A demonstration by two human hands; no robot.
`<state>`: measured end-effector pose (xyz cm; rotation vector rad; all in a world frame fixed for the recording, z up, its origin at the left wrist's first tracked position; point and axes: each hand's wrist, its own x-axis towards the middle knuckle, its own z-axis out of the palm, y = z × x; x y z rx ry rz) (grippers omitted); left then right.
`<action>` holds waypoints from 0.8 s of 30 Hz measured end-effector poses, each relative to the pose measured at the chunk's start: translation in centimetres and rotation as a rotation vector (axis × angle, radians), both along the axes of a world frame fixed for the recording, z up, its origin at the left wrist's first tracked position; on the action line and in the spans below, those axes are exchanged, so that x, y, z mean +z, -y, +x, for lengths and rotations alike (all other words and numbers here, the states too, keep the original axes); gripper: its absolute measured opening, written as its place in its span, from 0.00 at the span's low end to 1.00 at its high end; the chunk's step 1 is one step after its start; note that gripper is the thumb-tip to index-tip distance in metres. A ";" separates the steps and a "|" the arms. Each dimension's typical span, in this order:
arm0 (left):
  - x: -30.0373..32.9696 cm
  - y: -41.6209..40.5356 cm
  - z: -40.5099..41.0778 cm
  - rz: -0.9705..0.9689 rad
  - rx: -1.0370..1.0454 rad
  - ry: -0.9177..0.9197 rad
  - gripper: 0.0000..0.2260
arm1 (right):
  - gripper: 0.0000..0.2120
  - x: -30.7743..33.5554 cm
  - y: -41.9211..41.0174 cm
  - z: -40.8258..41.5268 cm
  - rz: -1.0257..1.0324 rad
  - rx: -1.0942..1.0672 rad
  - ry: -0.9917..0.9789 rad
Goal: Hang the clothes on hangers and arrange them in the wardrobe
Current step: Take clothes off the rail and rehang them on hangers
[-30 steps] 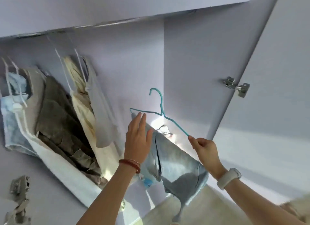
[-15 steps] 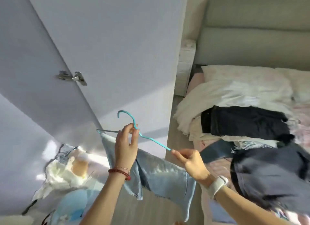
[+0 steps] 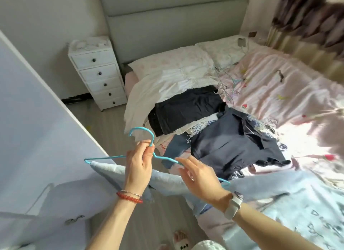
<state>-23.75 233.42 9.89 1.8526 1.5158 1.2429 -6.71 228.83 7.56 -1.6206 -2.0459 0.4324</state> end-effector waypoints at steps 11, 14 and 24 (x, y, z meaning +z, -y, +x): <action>2.0 -0.7 3.8 -0.065 -0.487 0.050 0.08 | 0.14 1.5 5.1 -1.6 0.151 -0.394 -0.021; 2.9 -1.3 6.0 -0.115 -0.555 0.112 0.07 | 0.13 2.3 5.7 -1.5 0.207 -0.534 -0.049; 5.9 -4.8 9.0 -0.054 -0.551 0.160 0.08 | 0.14 4.7 2.3 0.5 0.301 -0.569 -0.082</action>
